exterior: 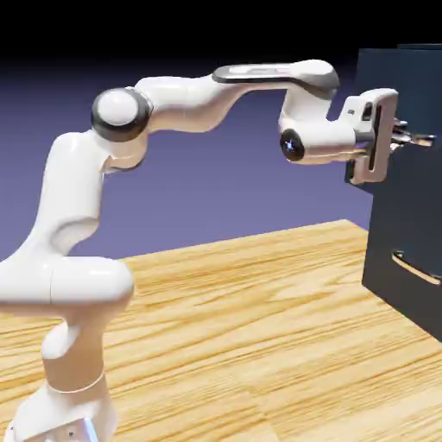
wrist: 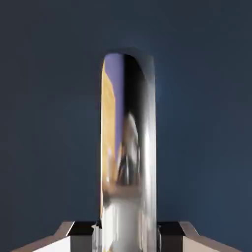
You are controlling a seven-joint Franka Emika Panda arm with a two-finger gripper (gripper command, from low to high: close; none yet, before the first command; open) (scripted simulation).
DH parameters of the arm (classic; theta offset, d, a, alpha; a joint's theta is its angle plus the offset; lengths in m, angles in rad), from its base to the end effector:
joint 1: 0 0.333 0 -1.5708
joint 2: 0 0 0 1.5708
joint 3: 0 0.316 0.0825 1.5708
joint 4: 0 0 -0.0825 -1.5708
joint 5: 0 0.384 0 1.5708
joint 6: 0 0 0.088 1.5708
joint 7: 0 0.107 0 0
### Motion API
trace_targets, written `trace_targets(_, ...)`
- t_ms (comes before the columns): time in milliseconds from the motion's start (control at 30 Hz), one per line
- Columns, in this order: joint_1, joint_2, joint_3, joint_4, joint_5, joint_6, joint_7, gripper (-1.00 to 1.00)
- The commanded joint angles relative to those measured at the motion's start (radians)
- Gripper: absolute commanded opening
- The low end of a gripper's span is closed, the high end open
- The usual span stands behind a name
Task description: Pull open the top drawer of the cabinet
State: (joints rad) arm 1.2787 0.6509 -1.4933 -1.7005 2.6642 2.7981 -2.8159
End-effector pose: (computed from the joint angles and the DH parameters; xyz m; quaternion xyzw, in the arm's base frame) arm 0.6287 0.0151 0.5487 0.6532 0.2708 0.6534 0.2704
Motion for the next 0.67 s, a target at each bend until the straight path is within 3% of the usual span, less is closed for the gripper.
trace_targets(0,0.036,-0.008,-0.028,-0.029,0.005,-0.005,-0.013,-1.0)
trace_targets(500,0.577,0.032,-0.492,-0.425,-0.005,-0.073,-0.036,-1.0)
trace_targets(533,0.577,0.032,-0.492,-0.425,-0.005,-0.073,-0.036,1.0)
trace_targets(633,0.649,0.06,-0.553,-0.481,-0.018,-0.077,-0.024,1.0)
